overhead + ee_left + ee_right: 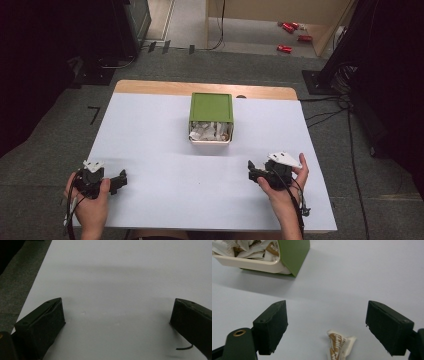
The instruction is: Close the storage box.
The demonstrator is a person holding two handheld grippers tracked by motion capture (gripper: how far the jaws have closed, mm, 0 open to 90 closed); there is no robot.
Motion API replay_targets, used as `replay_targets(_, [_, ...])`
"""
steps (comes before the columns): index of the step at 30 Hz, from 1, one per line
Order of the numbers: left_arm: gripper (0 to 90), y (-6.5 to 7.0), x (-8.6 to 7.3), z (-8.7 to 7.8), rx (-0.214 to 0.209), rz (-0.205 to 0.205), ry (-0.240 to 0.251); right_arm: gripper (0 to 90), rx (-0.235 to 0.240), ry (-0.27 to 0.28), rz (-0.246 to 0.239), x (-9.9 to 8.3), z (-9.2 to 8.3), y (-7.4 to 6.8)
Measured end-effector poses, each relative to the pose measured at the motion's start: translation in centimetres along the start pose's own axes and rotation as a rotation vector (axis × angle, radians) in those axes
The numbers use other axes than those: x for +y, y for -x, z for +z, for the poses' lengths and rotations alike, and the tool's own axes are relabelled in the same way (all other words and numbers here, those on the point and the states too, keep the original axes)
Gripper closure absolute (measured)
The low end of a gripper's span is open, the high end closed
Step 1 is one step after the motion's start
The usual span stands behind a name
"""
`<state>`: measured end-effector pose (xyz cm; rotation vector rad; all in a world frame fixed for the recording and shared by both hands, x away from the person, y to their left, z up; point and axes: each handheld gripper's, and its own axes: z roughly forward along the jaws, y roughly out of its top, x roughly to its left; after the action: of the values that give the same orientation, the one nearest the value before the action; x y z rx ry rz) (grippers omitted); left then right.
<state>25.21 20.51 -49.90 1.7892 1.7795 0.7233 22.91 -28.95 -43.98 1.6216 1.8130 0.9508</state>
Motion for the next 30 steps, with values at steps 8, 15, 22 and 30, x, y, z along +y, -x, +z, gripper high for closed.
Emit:
replay_targets(8, [0.0,0.0,0.0,0.0,0.0,0.0,0.0,18.0,-0.036,-0.006,0.002,-0.8,-0.7,1.7])
replay_targets(15, [0.0,0.0,0.0,0.0,0.0,0.0,0.001,18.0,-0.063,-0.009,0.022,-1.3,-1.2,3.0])
replay_targets(22, [0.0,0.0,0.0,0.0,0.0,0.0,0.001,18.1,-0.087,-0.016,0.028,-1.9,-1.5,4.2])
replay_targets(30, [0.0,0.0,0.0,0.0,0.0,0.001,0.001,18.1,-0.116,-0.025,0.043,-2.8,-1.8,5.4])
